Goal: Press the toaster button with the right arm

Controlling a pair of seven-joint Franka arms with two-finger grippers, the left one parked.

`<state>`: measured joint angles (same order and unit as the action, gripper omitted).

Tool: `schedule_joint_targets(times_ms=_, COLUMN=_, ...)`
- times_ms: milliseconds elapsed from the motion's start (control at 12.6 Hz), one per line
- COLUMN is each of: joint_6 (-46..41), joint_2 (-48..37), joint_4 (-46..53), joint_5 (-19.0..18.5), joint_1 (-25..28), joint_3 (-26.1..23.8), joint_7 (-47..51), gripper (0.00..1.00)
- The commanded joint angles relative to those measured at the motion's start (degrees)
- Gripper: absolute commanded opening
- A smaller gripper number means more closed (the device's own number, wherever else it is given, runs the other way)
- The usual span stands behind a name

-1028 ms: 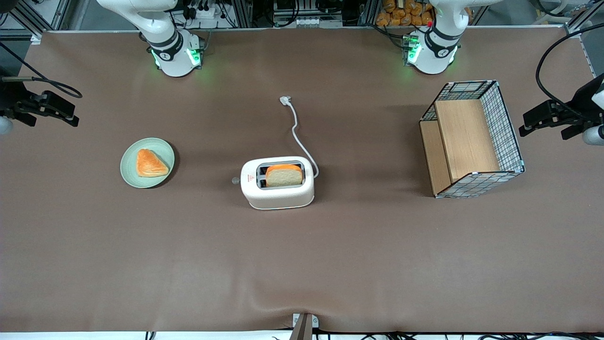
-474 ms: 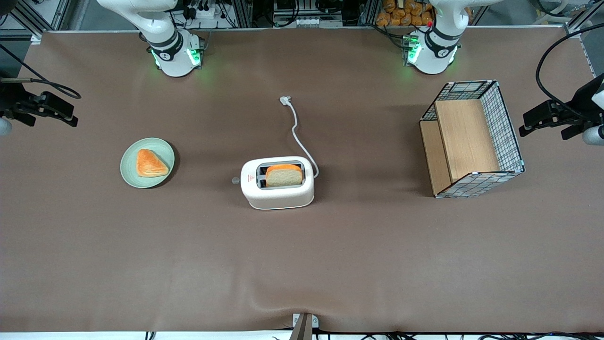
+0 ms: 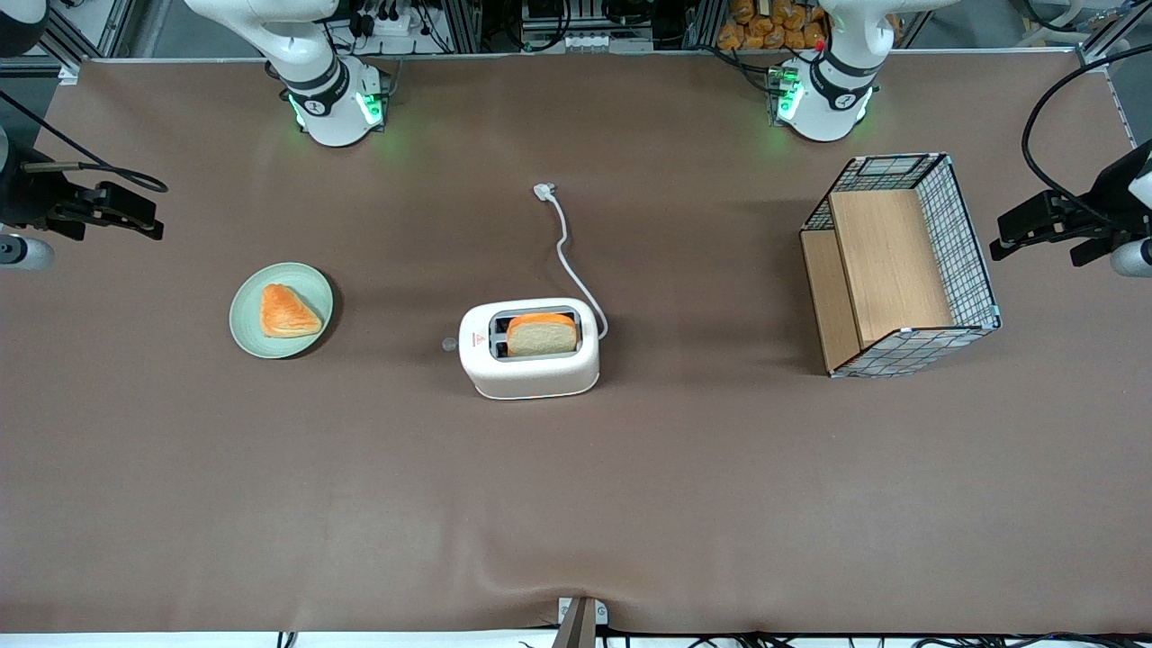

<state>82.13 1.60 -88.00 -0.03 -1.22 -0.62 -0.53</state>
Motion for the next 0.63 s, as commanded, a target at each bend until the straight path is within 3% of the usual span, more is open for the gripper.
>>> schedule_joint_targets(times_ms=0, joint_6=-1.0, joint_2=0.7, joint_4=0.6, joint_5=3.8, joint_1=-1.1, joint_3=-0.4, joint_7=-1.0, gripper=1.0)
schedule_joint_targets(times_ms=316, joint_6=-1.0, joint_2=4.6, joint_4=0.5, joint_5=9.9, joint_1=-1.5, joint_3=-0.4, joint_7=-0.9, gripper=0.62)
schedule_joint_targets(times_ms=553, joint_6=-0.7, joint_2=6.8, joint_4=-0.7, joint_5=13.3, joint_1=-1.1, joint_3=-0.4, joint_7=-0.7, gripper=0.08)
